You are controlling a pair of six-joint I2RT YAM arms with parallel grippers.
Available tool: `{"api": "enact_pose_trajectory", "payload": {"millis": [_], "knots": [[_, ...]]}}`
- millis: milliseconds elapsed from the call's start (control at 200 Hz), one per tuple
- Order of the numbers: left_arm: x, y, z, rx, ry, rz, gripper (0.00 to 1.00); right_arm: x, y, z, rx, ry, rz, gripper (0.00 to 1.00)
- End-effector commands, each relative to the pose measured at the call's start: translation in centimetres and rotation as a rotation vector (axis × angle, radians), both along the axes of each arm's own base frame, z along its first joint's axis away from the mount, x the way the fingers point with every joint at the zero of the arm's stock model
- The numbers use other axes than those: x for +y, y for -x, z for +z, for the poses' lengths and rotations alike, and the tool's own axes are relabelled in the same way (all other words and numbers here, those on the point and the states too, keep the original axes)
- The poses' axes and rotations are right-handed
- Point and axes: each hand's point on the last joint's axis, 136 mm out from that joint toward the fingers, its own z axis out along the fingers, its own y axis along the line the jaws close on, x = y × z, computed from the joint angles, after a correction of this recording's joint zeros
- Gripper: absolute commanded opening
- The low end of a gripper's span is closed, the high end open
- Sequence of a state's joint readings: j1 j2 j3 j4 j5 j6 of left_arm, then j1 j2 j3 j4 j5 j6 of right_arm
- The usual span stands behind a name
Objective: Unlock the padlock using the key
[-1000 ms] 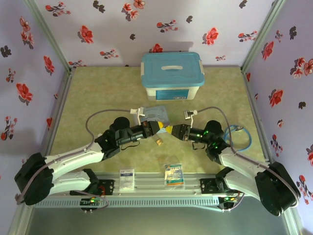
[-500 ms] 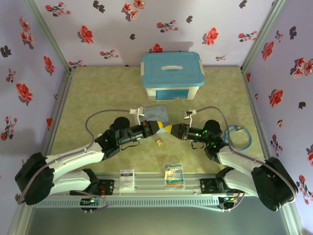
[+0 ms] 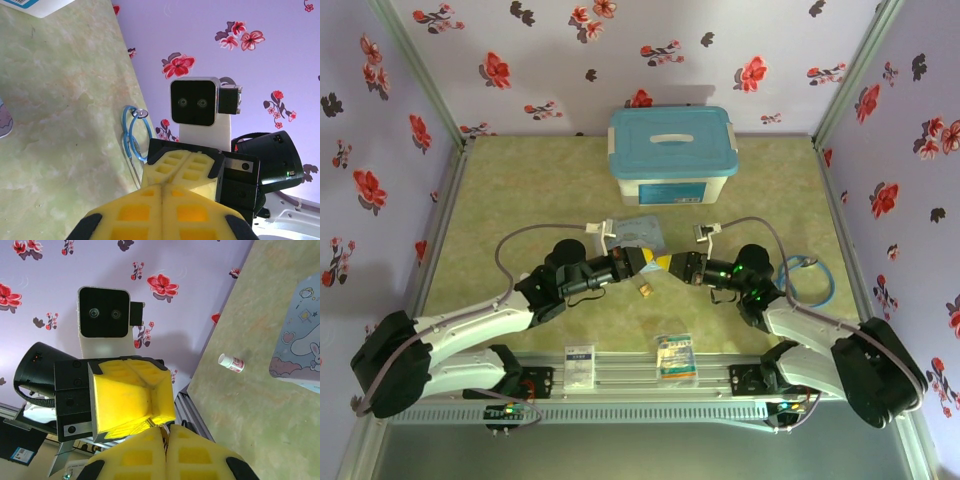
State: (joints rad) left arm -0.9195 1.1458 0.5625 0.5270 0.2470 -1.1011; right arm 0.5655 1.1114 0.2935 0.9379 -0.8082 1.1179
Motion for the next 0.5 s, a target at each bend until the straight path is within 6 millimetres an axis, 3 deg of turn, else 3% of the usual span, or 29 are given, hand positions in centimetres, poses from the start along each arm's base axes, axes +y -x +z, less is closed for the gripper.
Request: {"api": "enact_pose_trajectory", "payload": {"millis": [0, 90, 130, 185, 280, 365, 495], "knots": [[0.0, 0.1, 0.2, -0.011, 0.012, -0.01, 0.0, 0.0, 0.1, 1.6, -0.063, -0.017, 0.003, 0.0], [0.0, 0.2, 0.5, -0.022, 0.01, -0.016, 0.07, 0.0, 0.1, 0.6, -0.049, 0.016, 0.003, 0.0], [0.0, 0.1, 0.8, -0.033, 0.014, -0.01, 0.16, -0.1, -0.1, 0.1, -0.042, 0.035, -0.009, 0.0], [0.3, -0.1, 1.3, -0.056, 0.016, 0.005, 0.47, -0.2, -0.3, -0.6, -0.031, 0.063, -0.025, 0.0], [1.2, -0.7, 1.8, -0.089, 0.009, 0.065, 0.75, -0.6, -0.6, -1.5, -0.023, 0.109, -0.069, 0.0], [2.4, -1.3, 0.8, -0.078, -0.03, 0.148, 0.84, -1.4, -1.2, -2.7, -0.016, 0.179, -0.134, 0.0], [4.6, -1.8, -4.2, 0.023, -0.285, 0.278, 0.85, -3.0, -2.1, -4.7, 0.005, 0.287, -0.24, 0.0]]}}
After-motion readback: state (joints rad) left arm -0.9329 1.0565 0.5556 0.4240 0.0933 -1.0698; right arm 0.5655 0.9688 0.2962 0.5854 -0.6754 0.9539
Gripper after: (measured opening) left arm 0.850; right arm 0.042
